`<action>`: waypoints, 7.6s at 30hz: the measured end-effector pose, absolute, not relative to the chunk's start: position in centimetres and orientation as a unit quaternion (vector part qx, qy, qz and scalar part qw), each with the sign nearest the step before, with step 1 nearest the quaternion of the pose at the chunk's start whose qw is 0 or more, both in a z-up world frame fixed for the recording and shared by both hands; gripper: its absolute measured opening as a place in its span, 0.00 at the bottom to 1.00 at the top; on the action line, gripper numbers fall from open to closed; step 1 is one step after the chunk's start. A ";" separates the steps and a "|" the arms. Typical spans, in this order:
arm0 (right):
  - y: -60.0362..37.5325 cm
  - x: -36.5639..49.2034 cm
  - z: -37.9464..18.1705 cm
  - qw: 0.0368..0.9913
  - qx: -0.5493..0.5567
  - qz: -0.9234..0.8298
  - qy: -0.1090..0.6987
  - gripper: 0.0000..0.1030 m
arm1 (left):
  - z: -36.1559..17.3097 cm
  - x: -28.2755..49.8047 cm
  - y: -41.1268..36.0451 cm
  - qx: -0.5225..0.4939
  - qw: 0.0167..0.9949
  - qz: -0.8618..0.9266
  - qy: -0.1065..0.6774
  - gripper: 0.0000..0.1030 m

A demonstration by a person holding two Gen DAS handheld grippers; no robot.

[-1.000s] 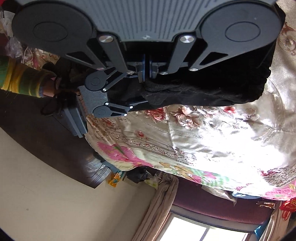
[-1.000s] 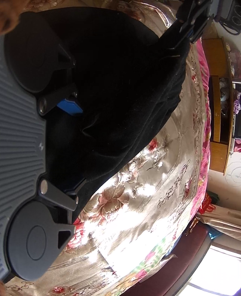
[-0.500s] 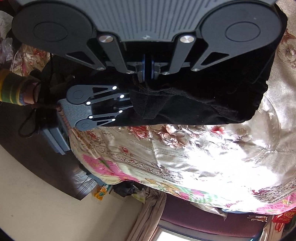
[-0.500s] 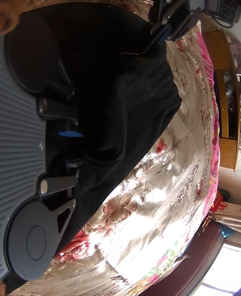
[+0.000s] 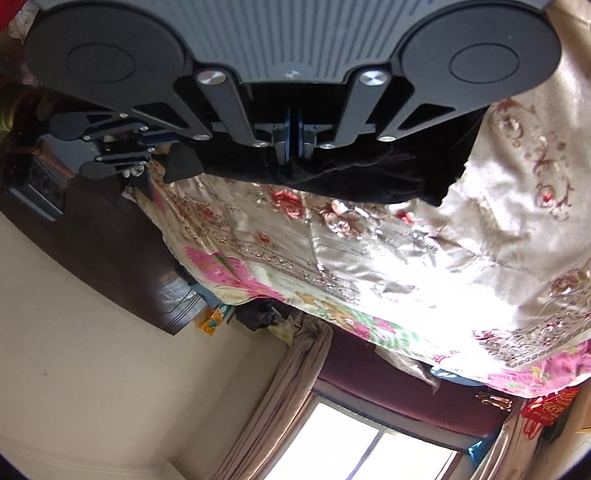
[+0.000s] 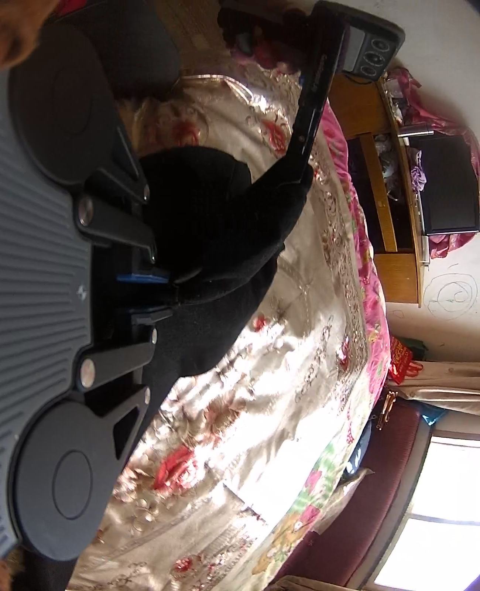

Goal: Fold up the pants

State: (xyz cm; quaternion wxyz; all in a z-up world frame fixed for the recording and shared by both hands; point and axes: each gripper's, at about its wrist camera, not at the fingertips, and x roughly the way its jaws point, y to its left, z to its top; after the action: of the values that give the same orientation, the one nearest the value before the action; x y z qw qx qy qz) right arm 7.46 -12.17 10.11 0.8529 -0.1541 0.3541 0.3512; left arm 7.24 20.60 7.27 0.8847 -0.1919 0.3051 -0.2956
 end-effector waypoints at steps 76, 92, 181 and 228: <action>-45.3 9.8 -3.9 0.856 0.407 -0.079 0.310 0.16 | -0.2 10.0 -12.2 0.066 0.817 -0.401 0.408 0.30; -50.4 8.2 -5.4 0.819 0.519 -0.129 0.207 0.06 | 0.1 10.6 -14.0 0.074 0.818 -0.406 0.401 0.35; -53.7 -10.2 -1.8 0.822 0.530 -0.179 0.105 0.08 | -0.7 11.2 -19.0 0.089 0.845 -0.365 0.382 0.64; -8.2 11.9 6.8 0.926 0.042 0.138 0.350 0.09 | -1.8 6.5 14.6 -0.282 0.878 -0.193 0.335 0.67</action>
State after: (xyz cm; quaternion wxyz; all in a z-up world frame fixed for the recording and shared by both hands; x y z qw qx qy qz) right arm 11.87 -8.16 6.78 0.9257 0.0418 0.3497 0.1377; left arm 6.47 14.64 -1.76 0.8781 -0.2820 0.3350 -0.1931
